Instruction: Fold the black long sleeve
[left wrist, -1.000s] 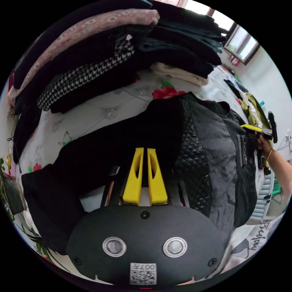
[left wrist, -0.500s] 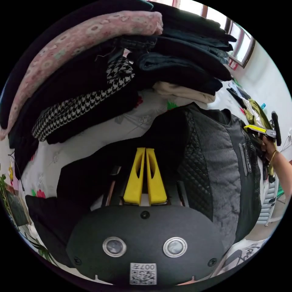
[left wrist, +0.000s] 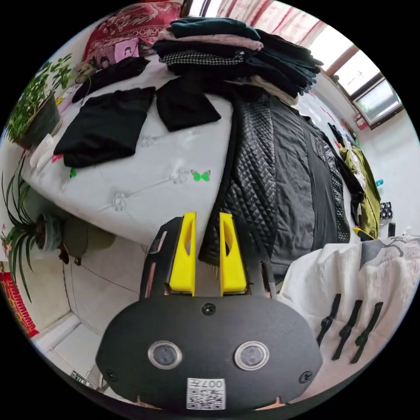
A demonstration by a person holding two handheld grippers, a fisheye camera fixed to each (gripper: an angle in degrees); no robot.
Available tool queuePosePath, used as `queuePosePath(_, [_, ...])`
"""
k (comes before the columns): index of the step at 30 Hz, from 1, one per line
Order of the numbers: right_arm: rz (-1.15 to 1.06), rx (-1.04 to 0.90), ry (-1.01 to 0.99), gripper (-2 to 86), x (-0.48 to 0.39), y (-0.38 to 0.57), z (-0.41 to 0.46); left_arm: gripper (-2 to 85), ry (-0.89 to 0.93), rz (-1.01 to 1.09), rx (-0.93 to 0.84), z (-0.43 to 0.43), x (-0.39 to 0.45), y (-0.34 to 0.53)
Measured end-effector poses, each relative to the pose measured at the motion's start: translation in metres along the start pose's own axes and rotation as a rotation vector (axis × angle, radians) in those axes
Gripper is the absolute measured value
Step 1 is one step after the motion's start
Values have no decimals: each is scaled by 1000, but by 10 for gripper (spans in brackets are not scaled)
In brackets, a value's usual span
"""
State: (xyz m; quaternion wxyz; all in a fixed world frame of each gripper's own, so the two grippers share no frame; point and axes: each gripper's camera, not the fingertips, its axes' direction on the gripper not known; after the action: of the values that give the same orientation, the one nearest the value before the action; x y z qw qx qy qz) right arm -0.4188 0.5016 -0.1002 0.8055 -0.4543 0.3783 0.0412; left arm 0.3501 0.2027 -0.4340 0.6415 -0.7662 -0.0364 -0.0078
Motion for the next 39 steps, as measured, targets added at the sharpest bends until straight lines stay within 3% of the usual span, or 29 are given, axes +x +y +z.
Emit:
queuePosePath(5, [-140,-40,-59,54,-12,30,25,95,-78,73,-99,31,23,14])
queuePosePath(10, [-251,-18,-75,20,-33,10,10,16,-20,56,-116,10,18,-14])
queuePosePath(12, [-257,137,-259,17,-30,1,-45,10,19,76,-59,-14,19,-21])
queuePosePath(16, [-292,282,-370,28,-31,-9,-89,6,90,62,24,-47,13,-30])
queuePosePath(19, [-289,169,-314,41,-39,-23,-54,7,102,36,9,-46,6,-38])
queuePosePath(23, [-260,-114,-85,24,-51,-17,26,9,101,28,6,-47,-3,-43])
queuePosePath(24, [-253,-47,-46,17,-54,-8,23,10,100,20,-4,-46,-8,-44])
queuePosePath(31, [-199,-82,72,10,-52,9,-3,37,132,-47,-20,-40,-50,-39])
queuePosePath(35, [-138,16,197,9,-52,14,-28,48,11,-72,38,-67,-71,-44])
queuePosePath(39, [-102,57,128,8,-73,-14,-27,75,-71,47,138,-91,-76,-103])
